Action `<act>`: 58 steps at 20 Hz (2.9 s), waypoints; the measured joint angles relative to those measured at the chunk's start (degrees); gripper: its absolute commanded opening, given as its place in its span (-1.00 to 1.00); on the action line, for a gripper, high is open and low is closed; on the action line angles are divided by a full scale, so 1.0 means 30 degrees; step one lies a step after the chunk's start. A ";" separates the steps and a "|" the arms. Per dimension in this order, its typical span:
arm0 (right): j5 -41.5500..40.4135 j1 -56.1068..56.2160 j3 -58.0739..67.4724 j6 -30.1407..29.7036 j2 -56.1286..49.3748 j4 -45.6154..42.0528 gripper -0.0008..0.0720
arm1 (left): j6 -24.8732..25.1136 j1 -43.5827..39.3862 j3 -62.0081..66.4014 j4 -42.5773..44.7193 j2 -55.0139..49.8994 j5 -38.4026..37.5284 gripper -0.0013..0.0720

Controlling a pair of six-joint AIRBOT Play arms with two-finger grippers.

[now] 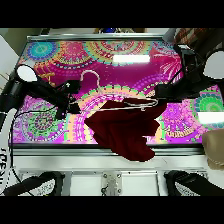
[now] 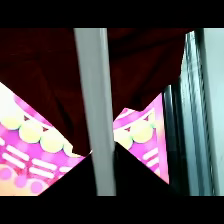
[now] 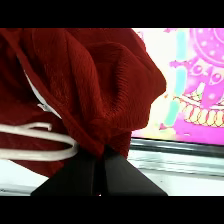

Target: Fold the clothes and pants, and hang the long-sleeved shirts on hangers.

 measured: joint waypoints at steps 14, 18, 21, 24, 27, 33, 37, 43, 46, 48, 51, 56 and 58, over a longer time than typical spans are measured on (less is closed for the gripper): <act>0.0466 0.0015 0.0007 0.0066 0.0838 0.0590 -0.93 | -0.0503 -0.0612 0.0015 0.0007 -0.1064 0.1326 -0.91; 0.0750 0.0015 0.0007 -0.0015 0.0933 0.0663 -0.93 | -0.0576 -0.0612 0.0015 0.0007 -0.1107 0.1632 -0.91; 0.0867 0.0015 0.0007 -0.0080 0.0954 0.0656 -0.93 | -0.0583 -0.0612 0.0015 0.0015 -0.0940 0.1625 -0.91; 0.0889 0.0015 0.0007 -0.0080 0.0954 0.0597 -0.94 | -0.0568 -0.0612 0.0015 0.0058 -0.0481 0.1632 -0.91; 0.0918 0.0015 0.0015 -0.0080 0.0954 0.0517 -0.93 | -0.0503 -0.0605 0.0022 0.0124 -0.0204 0.1537 -0.91; 0.0918 0.0015 0.0015 -0.0087 0.0954 0.0517 -0.93 | -0.0444 -0.0597 0.0809 0.0211 -0.0044 0.0889 -0.91; 0.0918 0.0015 0.0015 -0.0087 0.0947 0.0517 -0.93 | -0.0444 -0.0597 0.1676 0.0226 -0.0124 0.1042 -0.91; 0.1151 0.0015 0.0015 -0.0095 0.0889 0.0510 -0.94 | -0.0517 -0.0452 0.1953 0.0780 -0.0372 0.1326 -0.91; 0.1275 0.0015 0.0015 -0.0102 0.0852 0.0335 -0.93 | -0.0576 -0.0386 0.1982 0.0721 0.0015 0.1326 -0.91; 0.1297 0.0015 0.0015 -0.0102 0.0816 0.0277 -0.93 | -0.0583 -0.0379 0.1989 0.0699 0.0029 0.1275 -0.91; 0.1348 0.0015 0.0015 -0.0102 0.0809 0.0211 -0.93 | -0.0641 -0.0721 0.1989 0.0561 -0.0437 0.0765 -0.91; 0.1195 0.0015 0.0015 -0.0102 0.0809 0.0153 -0.93 | -0.0634 -0.1654 0.1989 0.0525 -0.1392 0.0838 -0.91; 0.1151 0.0015 0.0029 -0.0153 0.0809 0.0153 -0.93 | -0.0634 -0.1858 0.1989 0.0495 -0.1814 0.1122 -0.91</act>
